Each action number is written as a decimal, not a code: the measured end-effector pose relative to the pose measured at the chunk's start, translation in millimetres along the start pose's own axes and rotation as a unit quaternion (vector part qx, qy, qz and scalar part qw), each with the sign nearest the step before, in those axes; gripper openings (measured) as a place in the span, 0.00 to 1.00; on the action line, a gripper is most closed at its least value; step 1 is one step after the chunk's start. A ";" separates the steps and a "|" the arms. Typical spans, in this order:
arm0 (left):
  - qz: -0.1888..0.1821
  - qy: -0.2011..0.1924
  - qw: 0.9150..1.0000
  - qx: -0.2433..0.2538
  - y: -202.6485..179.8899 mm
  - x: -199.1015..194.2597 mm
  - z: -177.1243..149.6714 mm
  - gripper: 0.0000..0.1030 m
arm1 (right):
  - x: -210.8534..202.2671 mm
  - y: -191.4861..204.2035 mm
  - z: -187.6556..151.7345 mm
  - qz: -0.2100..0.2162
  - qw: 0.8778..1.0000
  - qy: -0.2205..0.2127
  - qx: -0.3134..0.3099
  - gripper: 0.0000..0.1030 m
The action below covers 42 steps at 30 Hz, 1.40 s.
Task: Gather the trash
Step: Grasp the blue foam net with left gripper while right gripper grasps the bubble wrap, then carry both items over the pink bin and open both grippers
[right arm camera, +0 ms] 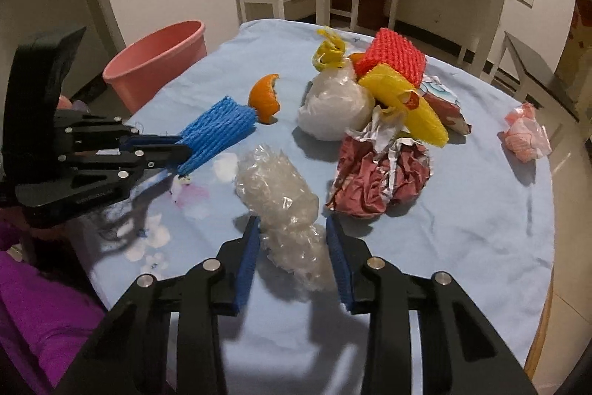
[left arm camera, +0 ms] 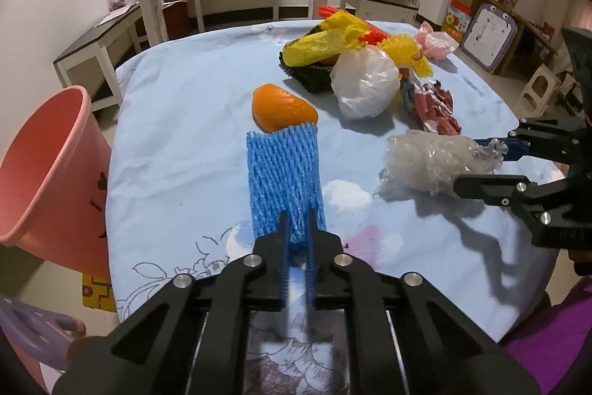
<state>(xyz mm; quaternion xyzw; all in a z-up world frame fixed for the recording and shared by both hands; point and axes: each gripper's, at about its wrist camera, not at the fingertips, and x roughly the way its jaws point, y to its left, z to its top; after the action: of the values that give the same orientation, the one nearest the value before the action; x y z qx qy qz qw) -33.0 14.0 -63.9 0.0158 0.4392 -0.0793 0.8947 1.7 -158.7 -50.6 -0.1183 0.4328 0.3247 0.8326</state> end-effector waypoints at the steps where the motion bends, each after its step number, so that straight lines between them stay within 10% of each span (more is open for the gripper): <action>1: -0.002 -0.003 1.000 -0.003 1.6 -1.3 -0.2 0.06 | -1.8 -2.2 0.3 0.007 1.000 -0.001 0.006 0.33; 18: 0.003 -0.106 0.991 -0.077 37.8 -72.3 12.5 0.06 | -27.5 27.1 62.9 0.083 0.994 -0.068 0.007 0.32; 26: 0.069 -0.151 0.975 -0.145 101.2 -109.9 19.8 0.06 | -7.4 77.5 135.7 0.117 0.988 -0.096 -0.015 0.32; 42: 0.156 -0.121 0.938 -0.286 221.2 -94.6 -3.7 0.06 | 105.3 190.4 236.6 0.144 0.987 -0.056 -0.035 0.33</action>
<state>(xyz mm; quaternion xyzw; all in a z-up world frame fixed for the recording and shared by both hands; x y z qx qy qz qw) -58.3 244.8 -0.7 -0.1817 0.3242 0.1891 0.9089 75.3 145.4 22.8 -0.0657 0.3862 0.4622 0.7955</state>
